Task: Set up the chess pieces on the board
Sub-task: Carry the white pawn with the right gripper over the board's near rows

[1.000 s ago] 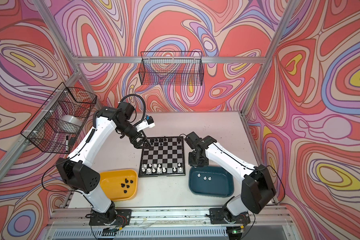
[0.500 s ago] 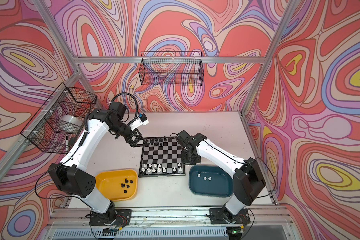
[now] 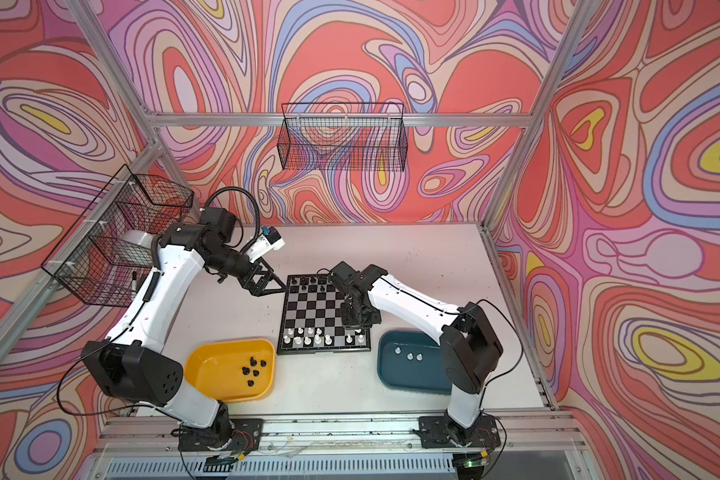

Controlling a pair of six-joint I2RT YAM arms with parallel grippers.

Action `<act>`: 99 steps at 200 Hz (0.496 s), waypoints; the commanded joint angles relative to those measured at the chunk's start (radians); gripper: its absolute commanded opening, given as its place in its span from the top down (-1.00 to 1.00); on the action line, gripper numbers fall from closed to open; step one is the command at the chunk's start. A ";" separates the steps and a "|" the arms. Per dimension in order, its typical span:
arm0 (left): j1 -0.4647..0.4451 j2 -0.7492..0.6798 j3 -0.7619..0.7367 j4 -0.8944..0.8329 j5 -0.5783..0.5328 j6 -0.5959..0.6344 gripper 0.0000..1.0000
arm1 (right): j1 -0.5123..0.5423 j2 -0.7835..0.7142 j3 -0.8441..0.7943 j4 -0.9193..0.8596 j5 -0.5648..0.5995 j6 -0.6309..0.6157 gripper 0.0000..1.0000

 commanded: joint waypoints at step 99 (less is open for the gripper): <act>0.036 -0.064 -0.027 -0.026 0.060 0.022 -0.91 | 0.065 0.108 0.090 0.023 -0.026 -0.014 0.79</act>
